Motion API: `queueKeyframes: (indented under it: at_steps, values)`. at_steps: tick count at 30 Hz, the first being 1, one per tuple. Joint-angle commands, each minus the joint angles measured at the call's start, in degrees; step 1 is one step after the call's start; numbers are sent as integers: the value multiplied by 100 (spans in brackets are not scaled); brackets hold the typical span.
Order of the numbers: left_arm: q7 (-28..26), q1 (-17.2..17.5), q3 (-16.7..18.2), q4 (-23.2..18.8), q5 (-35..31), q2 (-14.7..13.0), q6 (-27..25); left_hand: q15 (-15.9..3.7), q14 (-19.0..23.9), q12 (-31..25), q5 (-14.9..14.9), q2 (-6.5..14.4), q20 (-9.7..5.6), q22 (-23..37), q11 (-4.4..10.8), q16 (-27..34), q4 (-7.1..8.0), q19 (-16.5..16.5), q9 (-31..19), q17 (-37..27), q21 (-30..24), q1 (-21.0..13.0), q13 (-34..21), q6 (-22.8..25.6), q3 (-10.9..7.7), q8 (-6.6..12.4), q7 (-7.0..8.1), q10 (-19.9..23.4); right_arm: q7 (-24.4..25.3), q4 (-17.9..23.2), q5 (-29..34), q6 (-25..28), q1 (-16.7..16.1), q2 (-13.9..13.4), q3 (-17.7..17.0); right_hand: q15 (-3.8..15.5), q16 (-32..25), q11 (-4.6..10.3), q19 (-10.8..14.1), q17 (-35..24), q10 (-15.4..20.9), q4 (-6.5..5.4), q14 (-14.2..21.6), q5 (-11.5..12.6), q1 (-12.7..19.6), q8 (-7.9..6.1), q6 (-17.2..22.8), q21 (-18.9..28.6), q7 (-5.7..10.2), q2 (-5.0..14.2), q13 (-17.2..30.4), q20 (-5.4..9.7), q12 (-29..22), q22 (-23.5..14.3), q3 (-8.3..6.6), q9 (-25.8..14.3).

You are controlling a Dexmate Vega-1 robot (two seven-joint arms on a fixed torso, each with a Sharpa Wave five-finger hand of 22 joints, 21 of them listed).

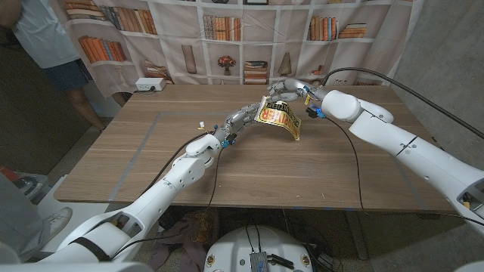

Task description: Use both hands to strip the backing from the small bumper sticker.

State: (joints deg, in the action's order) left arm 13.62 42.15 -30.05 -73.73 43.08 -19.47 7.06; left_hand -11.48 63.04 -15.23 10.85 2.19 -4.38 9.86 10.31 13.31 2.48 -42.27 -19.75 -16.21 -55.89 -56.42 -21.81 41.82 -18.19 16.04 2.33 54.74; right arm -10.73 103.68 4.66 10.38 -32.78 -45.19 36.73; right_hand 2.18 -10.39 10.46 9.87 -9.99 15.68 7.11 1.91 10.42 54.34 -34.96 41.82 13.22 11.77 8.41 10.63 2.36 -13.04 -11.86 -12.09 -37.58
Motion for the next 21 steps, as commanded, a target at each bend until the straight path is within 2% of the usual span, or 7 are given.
queueKeyframes:
  at_steps: [1,21]
  values:
    - [87,-17,30,94,29,23,78,-147,39,34,32,-60,-571,6,-10,33,72,-95,7,-3,46,108,11,48,0,-45,-2,35,-24,-101,-1,-34,30,48,12,876,-22,44,1,-8,1,-19,55,47,14,-17,-16,46,0,43,20,661,3,-19,19,-19]
    - [183,-64,45,212,61,73,99,-151,52,49,44,-104,-589,-4,-37,45,180,-203,58,21,135,256,55,86,3,-112,-1,58,-89,-144,-10,-37,84,51,39,897,-26,66,33,-9,5,-27,102,53,14,-10,-28,70,14,57,19,667,12,-21,43,-67]
